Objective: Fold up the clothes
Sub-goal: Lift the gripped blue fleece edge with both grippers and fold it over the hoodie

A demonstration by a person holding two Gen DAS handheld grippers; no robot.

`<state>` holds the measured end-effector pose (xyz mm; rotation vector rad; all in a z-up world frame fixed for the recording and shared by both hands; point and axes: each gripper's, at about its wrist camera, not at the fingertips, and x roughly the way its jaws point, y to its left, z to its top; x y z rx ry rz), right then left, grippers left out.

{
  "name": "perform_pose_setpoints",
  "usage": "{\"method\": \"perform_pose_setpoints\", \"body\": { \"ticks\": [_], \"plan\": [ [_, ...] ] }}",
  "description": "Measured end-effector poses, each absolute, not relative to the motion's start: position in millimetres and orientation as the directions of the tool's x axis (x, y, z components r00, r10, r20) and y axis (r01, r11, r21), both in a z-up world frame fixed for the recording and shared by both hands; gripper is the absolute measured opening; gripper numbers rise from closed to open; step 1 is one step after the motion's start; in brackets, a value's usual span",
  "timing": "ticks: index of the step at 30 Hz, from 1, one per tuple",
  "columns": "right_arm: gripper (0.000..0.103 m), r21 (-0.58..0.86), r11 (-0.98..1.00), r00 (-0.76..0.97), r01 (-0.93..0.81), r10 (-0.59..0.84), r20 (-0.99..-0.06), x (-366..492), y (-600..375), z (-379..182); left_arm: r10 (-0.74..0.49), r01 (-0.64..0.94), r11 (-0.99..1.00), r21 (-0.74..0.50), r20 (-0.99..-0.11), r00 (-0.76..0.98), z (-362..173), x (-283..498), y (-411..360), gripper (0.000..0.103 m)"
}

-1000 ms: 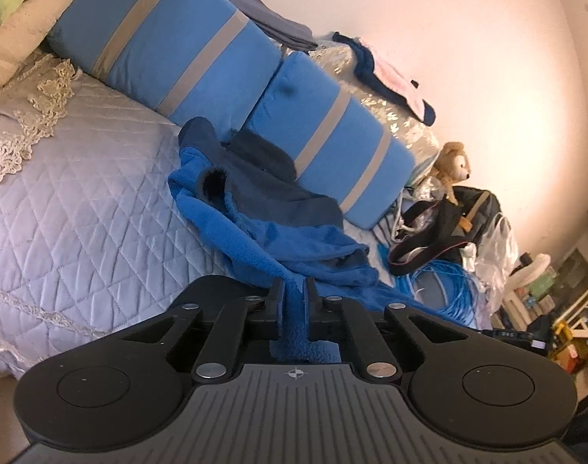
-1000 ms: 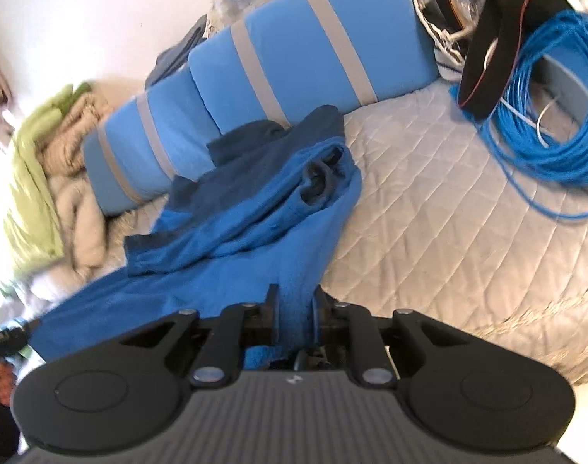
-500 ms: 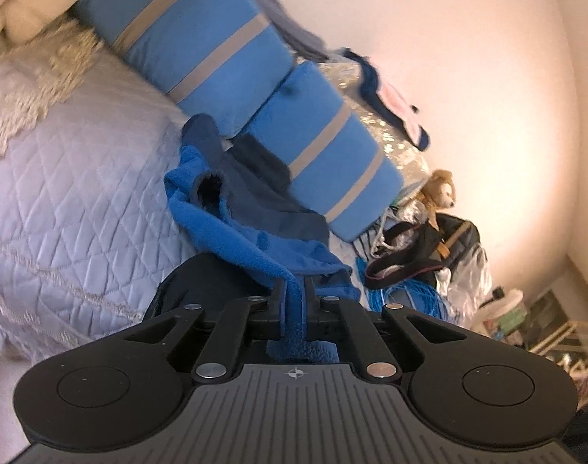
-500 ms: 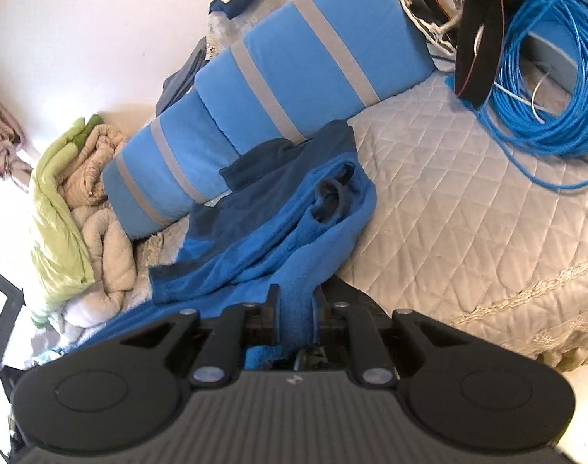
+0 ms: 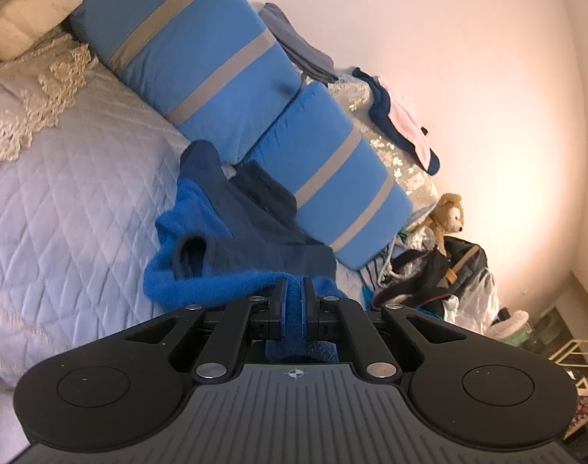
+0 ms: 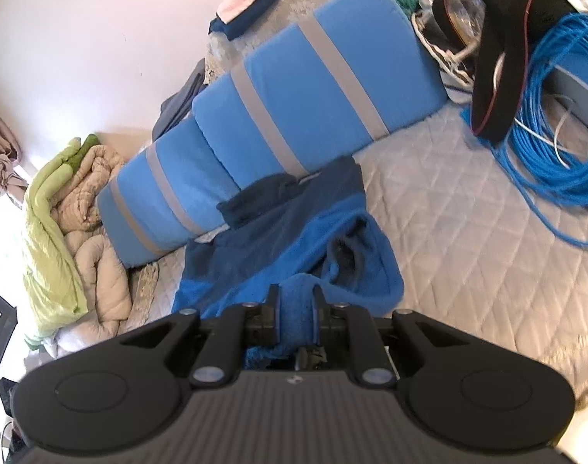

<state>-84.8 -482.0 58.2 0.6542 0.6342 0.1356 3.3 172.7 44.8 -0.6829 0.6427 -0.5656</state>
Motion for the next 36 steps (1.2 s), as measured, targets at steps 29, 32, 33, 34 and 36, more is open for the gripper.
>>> {"method": "perform_pose_setpoints", "body": {
  "ticks": [29,32,33,34,36],
  "plan": [
    [0.015,0.553,0.814,0.804,0.178,0.203,-0.558,62.0,-493.4,41.3,-0.552,0.149,0.689,-0.709,-0.381,0.742,35.2,145.2,174.9,0.006],
    [0.015,0.55,0.811,0.798,0.201,0.19,-0.572,72.2,-494.9,34.5,-0.543,0.129,0.692,-0.71,-0.393,0.742,31.1,159.5,173.0,0.006],
    [0.015,0.549,0.809,0.796,0.208,0.186,-0.576,75.6,-495.5,32.2,-0.54,0.123,0.693,-0.711,-0.397,0.742,29.8,164.2,172.2,0.006],
    [0.015,0.548,0.808,0.793,0.216,0.182,-0.581,79.1,-496.0,30.0,-0.537,0.118,0.694,-0.71,-0.402,0.742,28.7,168.8,171.3,0.006],
    [0.015,0.546,0.805,0.789,0.231,0.174,-0.59,85.9,-497.0,25.4,-0.529,0.102,0.698,-0.709,-0.414,0.741,25.2,178.1,168.7,0.006]
  ]
}}
